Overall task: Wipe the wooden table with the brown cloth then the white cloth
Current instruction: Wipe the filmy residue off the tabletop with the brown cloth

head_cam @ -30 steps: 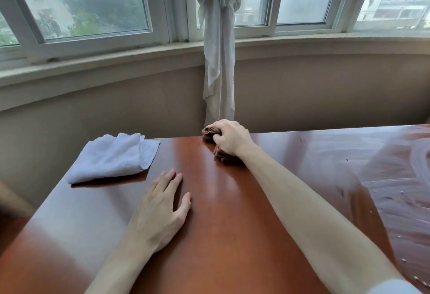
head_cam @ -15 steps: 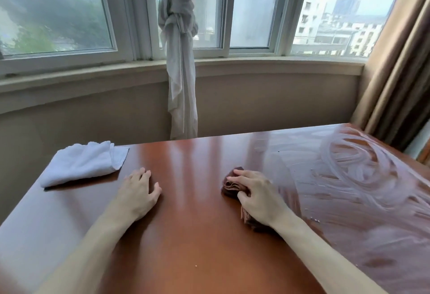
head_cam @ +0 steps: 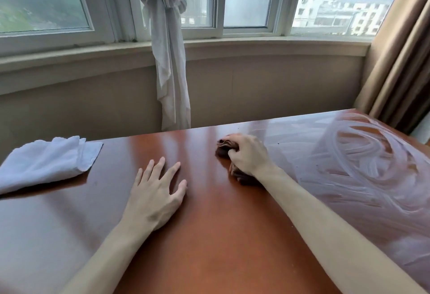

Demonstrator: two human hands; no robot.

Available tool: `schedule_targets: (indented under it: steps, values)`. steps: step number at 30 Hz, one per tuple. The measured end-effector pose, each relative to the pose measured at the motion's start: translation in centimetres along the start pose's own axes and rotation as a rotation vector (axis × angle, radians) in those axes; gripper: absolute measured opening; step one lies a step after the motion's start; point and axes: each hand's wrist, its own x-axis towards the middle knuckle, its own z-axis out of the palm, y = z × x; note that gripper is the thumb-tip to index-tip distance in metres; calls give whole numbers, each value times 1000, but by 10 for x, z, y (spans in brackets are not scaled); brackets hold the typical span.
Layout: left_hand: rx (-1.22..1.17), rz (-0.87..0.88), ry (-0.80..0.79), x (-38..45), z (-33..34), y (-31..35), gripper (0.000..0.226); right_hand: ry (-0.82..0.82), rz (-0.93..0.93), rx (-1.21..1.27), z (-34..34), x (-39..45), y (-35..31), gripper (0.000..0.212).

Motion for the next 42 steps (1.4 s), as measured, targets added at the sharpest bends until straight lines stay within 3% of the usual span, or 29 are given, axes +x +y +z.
schedule_targets:
  steps: [6,10,14,18,23,26,42]
  values:
    - [-14,-3,47,2,3,-1,78,117,163,-28,13,110,38,38]
    - [-29,-17,34,3,3,-2,78,128,165,-64,16,121,38,38]
    - [-3,-18,29,2,3,-1,75,126,122,-41,9,65,22,49]
    - [9,-3,3,2,0,1,61,68,40,-63,-3,-23,-3,48]
    - [11,-2,-27,-2,-4,3,60,13,-48,-47,-20,-131,-25,49]
    - [7,-4,-25,-4,-4,3,60,-24,-61,-18,-27,-152,-27,49]
    - [-73,-17,98,2,8,-2,76,156,223,-74,0,126,61,32]
